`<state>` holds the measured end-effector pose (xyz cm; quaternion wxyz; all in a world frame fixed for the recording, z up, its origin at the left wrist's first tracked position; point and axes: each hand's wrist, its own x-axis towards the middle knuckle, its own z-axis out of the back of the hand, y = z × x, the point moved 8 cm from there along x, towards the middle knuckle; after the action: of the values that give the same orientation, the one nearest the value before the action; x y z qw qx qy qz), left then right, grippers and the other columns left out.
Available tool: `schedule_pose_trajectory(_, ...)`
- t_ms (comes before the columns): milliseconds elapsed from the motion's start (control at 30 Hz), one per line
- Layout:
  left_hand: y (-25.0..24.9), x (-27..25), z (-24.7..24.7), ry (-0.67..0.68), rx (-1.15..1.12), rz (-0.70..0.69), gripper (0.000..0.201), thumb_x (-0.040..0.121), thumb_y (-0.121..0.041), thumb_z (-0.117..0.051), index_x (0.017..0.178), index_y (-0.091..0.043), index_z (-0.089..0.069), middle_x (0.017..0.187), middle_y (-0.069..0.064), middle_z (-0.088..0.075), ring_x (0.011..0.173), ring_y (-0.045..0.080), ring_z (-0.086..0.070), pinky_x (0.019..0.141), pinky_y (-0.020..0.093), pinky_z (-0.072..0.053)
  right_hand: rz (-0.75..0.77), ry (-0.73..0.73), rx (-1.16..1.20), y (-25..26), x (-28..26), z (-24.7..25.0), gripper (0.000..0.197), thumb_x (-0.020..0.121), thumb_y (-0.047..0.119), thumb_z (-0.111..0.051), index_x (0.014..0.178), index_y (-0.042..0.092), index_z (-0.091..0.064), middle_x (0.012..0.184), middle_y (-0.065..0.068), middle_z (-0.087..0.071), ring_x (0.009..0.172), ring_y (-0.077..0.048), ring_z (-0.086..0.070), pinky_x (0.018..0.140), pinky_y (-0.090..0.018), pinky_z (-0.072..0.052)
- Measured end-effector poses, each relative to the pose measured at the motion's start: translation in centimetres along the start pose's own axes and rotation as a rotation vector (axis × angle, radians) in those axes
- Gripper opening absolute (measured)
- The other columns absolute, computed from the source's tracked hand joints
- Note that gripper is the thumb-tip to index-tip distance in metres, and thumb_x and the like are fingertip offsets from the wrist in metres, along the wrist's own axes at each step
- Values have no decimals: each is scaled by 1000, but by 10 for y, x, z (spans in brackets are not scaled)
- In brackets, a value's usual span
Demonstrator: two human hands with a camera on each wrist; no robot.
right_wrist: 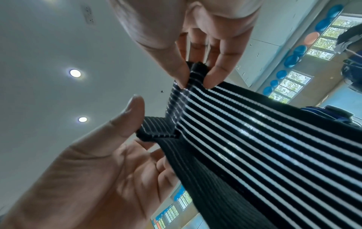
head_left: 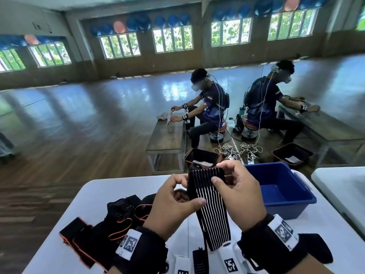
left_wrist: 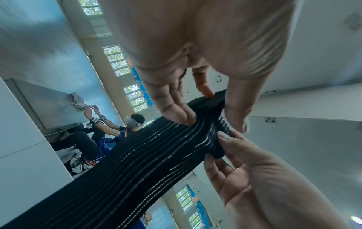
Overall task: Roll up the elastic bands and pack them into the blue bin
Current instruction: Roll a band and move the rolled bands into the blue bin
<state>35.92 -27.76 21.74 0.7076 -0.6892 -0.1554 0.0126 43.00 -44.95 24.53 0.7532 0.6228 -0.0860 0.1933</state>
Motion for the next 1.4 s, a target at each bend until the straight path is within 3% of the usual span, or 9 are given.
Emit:
schedule_pose_trajectory(133, -3, 0, 7, -105, 142, -47, 48, 63, -9, -95, 81, -10, -50, 107, 0, -71, 74, 16, -64, 67, 41, -58, 28, -42, 31, 2, -4, 1, 30, 81, 7, -77, 91, 34, -68, 87, 12, -72, 77, -6, -70, 72, -31, -60)
schedule_pose_trajectory(267, -8, -1, 15, -222, 287, -144, 50, 54, -31, -97, 75, -22, -53, 102, -1, -64, 74, 18, -66, 62, 28, -56, 32, -31, 91, -2, -10, -9, 27, 83, 8, -76, 91, 33, -73, 89, 9, -74, 78, -11, -72, 72, -38, -61)
schedule_pose_trajectory(367, -6, 0, 23, -295, 289, -158, 40, 60, -20, -96, 79, -22, -61, 98, 0, -63, 72, 15, -66, 63, 23, -54, 1, 8, 212, -8, -13, -19, 27, 89, 3, -70, 95, 28, -76, 90, 4, -77, 83, -18, -74, 77, -44, -62)
schedule_pose_trajectory(567, 0, -2, 35, -369, 276, -194, 33, 80, -1, -81, 88, -30, -67, 95, 0, -71, 81, 23, -70, 69, 26, -56, -92, 109, 397, -17, -14, -32, 26, 91, -8, -62, 98, 12, -77, 92, -9, -76, 86, -26, -74, 78, -39, -62)
schedule_pose_trajectory(800, -6, -6, 41, -362, 434, -261, 49, 84, -18, -81, 121, -44, -62, 96, -13, -68, 98, 13, -66, 87, 31, -53, -139, 161, 420, -22, -15, -35, 23, 92, -7, -61, 100, 10, -74, 94, -11, -75, 85, -26, -74, 78, -39, -62)
schedule_pose_trajectory(1000, -21, -7, 38, -325, 472, -403, 26, 83, -9, -80, 99, -29, -73, 98, -8, -66, 79, 15, -68, 71, 25, -56, -138, 218, 421, -18, -15, -37, 23, 92, -7, -61, 102, 9, -75, 95, -12, -75, 81, -26, -74, 73, -39, -62)
schedule_pose_trajectory(1133, -18, -4, 37, -244, 448, -392, 22, 86, -19, -79, 105, -31, -76, 101, -7, -64, 81, 19, -66, 72, 21, -53, -118, 218, 396, -15, -15, -36, 26, 93, -6, -60, 105, 12, -75, 97, -8, -76, 82, -26, -74, 72, -41, -62)
schedule_pose_trajectory(1267, -19, -5, 38, -248, 394, -389, 19, 84, -24, -81, 102, -29, -76, 101, -5, -67, 89, 20, -67, 76, 24, -53, -103, 222, 395, -11, -16, -37, 29, 94, -6, -58, 106, 14, -75, 97, -7, -76, 83, -28, -74, 75, -44, -63)
schedule_pose_trajectory(1400, -12, 0, 42, -302, 393, -329, 19, 86, -20, -79, 93, -35, -70, 95, -4, -71, 77, 19, -66, 70, 38, -57, -139, 282, 439, -11, -22, -45, 41, 83, -12, -70, 112, 16, -72, 94, -6, -76, 82, -31, -73, 82, -47, -61)
